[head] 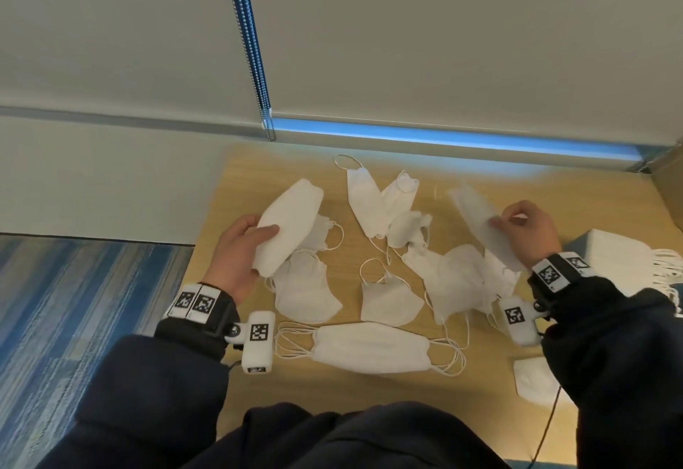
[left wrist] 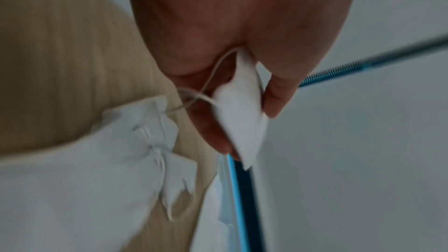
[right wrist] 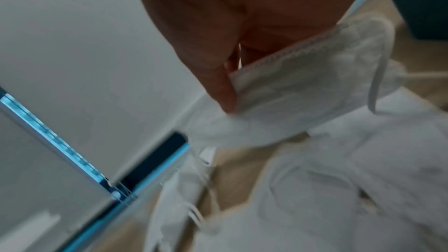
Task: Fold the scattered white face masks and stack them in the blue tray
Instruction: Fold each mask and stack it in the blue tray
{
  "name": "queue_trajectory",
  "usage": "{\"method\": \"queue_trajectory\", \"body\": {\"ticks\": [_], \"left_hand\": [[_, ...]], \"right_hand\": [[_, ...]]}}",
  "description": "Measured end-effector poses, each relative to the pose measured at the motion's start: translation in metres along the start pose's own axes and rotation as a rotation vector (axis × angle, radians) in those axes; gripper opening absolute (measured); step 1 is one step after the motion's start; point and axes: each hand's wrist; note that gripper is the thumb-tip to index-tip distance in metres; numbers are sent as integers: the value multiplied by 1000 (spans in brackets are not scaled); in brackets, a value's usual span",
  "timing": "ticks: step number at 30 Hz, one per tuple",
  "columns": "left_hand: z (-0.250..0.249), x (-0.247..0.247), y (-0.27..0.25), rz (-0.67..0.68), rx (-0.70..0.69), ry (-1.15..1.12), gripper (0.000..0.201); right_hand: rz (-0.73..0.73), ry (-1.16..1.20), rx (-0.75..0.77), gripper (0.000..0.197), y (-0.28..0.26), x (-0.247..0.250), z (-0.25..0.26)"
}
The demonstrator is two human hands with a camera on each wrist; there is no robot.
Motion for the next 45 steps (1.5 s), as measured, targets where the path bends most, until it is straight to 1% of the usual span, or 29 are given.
{"method": "queue_trajectory", "body": {"ticks": [1, 2, 3, 4, 6, 8, 9, 11, 12, 14, 15, 17, 18, 20, 22, 23, 26, 28, 29, 30, 32, 33, 36, 38, 40, 41, 43, 44, 45], "left_hand": [[3, 2, -8, 28, 39, -60, 26], [5, 3, -17, 62, 69, -103, 38], [7, 3, -26, 107, 95, -136, 47], [8, 2, -33, 146, 118, -159, 50], [9, -5, -50, 150, 169, -134, 40], [11, -13, -66, 121, 149, -47, 30], [12, -17, -72, 107, 93, -10, 27], [13, -21, -81, 78, -89, 43, 24], [13, -21, -83, 70, -202, 85, 32], [9, -22, -82, 84, -418, 256, 51], [5, -24, -83, 111, -493, 334, 52], [-4, -26, -82, 173, -545, 395, 45], [-9, -28, -83, 210, -535, 397, 41], [-18, -31, -85, 320, -475, 373, 39], [-24, -30, -86, 388, -401, 385, 45], [-26, -29, -87, 404, -383, 401, 48], [-25, -21, -85, 454, -384, 436, 56], [-24, -15, -85, 488, -377, 444, 61], [-23, -13, -85, 496, -374, 434, 58], [-23, -12, -85, 496, -382, 408, 52], [-24, -12, -84, 442, -419, 353, 40], [-24, -14, -83, 408, -431, 332, 41], [-27, -19, -80, 290, -410, 238, 63], [-27, -24, -77, 155, -335, 92, 77], [-22, -31, -75, 67, -198, -115, 83], [-19, -37, -75, 78, -100, -224, 80], [-11, -50, -79, 142, 116, -380, 66], [-6, -56, -82, 158, 194, -406, 59], [-1, -62, -85, 165, 230, -408, 55]], "right_hand": [[-39, 119, -64, 24, -5, 6, 9], [-26, 276, -145, 30, -11, 12, 19], [41, 430, -229, 36, -21, 16, 29], [147, 561, -314, 41, -32, 17, 39], [334, 737, -468, 46, -54, 15, 53], [400, 822, -549, 39, -77, 9, 64], [405, 836, -565, 33, -87, 5, 68], [429, 837, -580, 26, -107, -5, 72], [446, 838, -592, 27, -115, -9, 72], [488, 848, -618, 32, -128, -16, 71], [514, 845, -626, 32, -132, -19, 71], [587, 816, -602, 29, -138, -20, 73], [630, 799, -578, 31, -139, -20, 74], [722, 762, -516, 43, -139, -19, 77], [781, 723, -429, 57, -136, -17, 77], [789, 697, -378, 60, -134, -16, 78], [712, 635, -258, 51, -131, -12, 75], [637, 619, -229, 42, -129, -11, 71], [615, 617, -226, 39, -129, -12, 69], [609, 616, -228, 37, -128, -12, 67], [651, 593, -211, 36, -127, -12, 66], [692, 572, -190, 37, -126, -11, 66], [793, 557, -154, 42, -123, -9, 69], [769, 619, -182, 41, -123, -10, 73], [694, 686, -231, 35, -127, -13, 77], [657, 713, -256, 33, -129, -16, 79], [615, 751, -295, 31, -134, -24, 80], [612, 764, -318, 31, -137, -27, 81], [617, 779, -339, 30, -140, -29, 82]]}}
Point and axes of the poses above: each hand's wrist, its own y-axis towards the middle knuckle, its own x-axis out of the back of the hand, z = x × y, and after that the axes turned 15 degrees about -z, right-handed
